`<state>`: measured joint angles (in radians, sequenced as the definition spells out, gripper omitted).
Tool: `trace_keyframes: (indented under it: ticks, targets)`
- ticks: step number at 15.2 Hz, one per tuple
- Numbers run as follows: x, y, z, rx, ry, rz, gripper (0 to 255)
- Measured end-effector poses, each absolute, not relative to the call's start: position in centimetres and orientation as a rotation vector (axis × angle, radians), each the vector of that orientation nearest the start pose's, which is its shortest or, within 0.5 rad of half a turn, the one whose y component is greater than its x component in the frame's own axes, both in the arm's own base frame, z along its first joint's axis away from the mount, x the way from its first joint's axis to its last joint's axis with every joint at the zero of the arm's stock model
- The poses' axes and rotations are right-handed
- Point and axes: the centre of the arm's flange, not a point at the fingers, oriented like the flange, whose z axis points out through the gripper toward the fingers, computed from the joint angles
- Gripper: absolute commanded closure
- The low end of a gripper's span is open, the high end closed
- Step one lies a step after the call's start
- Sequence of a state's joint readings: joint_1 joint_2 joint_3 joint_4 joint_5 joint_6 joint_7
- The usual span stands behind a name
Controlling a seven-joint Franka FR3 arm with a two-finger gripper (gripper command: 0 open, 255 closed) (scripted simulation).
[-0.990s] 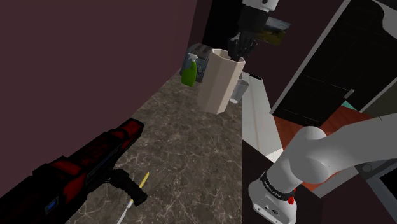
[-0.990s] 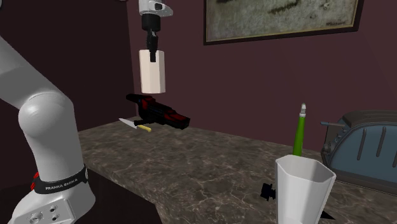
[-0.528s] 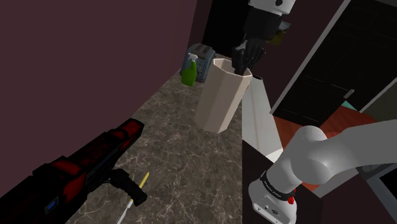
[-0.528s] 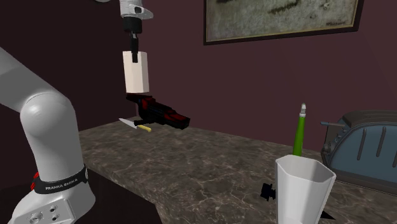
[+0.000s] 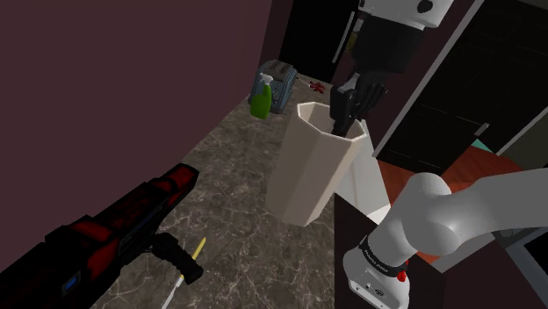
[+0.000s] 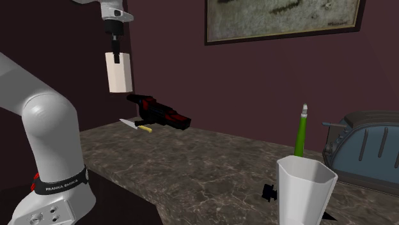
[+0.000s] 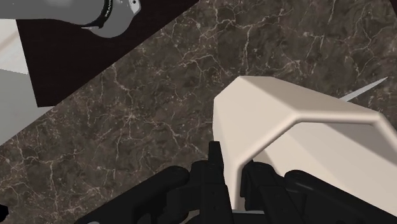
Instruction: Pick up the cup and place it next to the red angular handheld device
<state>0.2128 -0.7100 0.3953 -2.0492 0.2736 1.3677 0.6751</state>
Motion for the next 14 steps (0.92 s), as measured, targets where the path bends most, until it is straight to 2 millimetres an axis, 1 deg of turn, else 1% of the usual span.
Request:
trace_keyframes:
  ticks: [2, 4, 9, 11, 12, 13, 14]
  targets:
    - [19.9, 28.2, 66.5, -3.135, 0.163, 0.036, 255]
    - [18.4, 30.5, 66.1, -3.135, 0.163, 0.036, 255]
    - [14.3, 35.3, 66.1, -3.135, 0.163, 0.036, 255]
    - [12.8, 37.5, 66.5, -3.135, 0.163, 0.037, 255]
    - [11.5, 38.7, 66.1, -3.135, 0.162, 0.036, 255]
    - [10.9, 39.2, 66.1, -3.135, 0.162, 0.035, 255]
    - [10.6, 39.6, 65.6, -3.135, 0.163, 0.036, 255]
